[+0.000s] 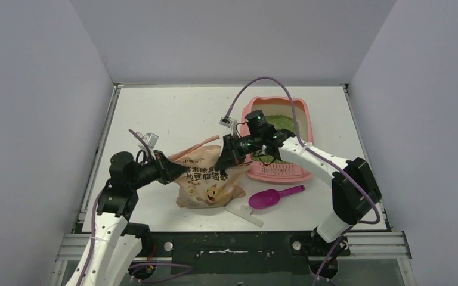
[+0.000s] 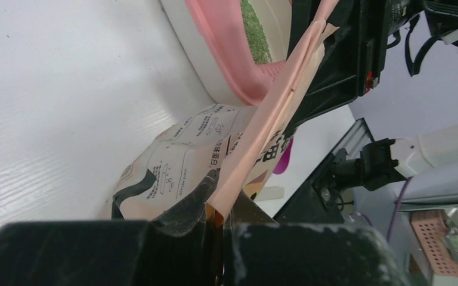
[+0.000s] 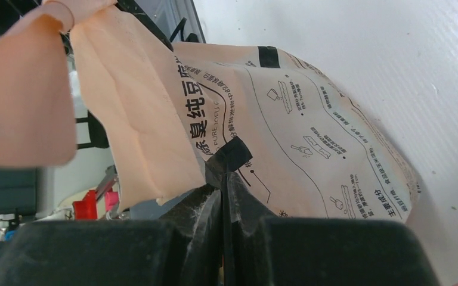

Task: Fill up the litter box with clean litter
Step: Close the cat litter bag at the center of the board.

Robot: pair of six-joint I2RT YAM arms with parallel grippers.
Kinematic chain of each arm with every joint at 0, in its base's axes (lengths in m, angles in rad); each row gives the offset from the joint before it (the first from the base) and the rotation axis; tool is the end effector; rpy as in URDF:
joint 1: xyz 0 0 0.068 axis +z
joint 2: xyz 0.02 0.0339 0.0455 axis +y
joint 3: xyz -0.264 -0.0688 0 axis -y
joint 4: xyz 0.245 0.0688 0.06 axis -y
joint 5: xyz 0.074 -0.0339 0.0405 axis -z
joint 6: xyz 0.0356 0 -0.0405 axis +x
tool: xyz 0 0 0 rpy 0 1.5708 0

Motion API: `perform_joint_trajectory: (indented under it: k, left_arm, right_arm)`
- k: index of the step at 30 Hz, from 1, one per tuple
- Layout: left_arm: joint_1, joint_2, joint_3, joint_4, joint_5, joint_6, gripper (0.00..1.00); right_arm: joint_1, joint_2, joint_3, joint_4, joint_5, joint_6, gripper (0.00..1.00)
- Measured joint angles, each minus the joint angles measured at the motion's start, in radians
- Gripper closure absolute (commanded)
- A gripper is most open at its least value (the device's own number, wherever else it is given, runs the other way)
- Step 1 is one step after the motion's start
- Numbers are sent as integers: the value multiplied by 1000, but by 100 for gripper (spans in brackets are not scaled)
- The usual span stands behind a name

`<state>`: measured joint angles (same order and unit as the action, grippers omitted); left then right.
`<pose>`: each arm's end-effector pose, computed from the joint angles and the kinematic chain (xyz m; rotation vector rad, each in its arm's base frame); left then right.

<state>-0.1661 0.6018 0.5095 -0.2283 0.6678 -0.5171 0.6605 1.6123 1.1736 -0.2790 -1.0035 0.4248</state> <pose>0.1429 -0.0463 0.2680 0.1373 1.9640 -1.0859 0.2567 0.2375 0.2663 -0.8694 2.2947 1.6773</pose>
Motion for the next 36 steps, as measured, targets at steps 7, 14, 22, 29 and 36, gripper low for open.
perform_joint_trajectory:
  k: [7,14,22,29,36]
  left_arm:
    - [174,59,19,-19,207,-40,100]
    - [228,95,64,-89,337,20,70]
    - [235,89,47,-11,363,26,40]
    - [76,63,-102,301,238,-55,37]
    - [18,246,-199,684,200,-140,61]
  right_arm:
    - [-20,0,-30,48,-21,76,100]
    - [-25,0,-47,84,-29,145,100]
    - [-45,0,-53,105,-10,191,100]
    - [-47,0,-54,107,-6,198,100]
    - [-47,0,-56,110,-7,200,100]
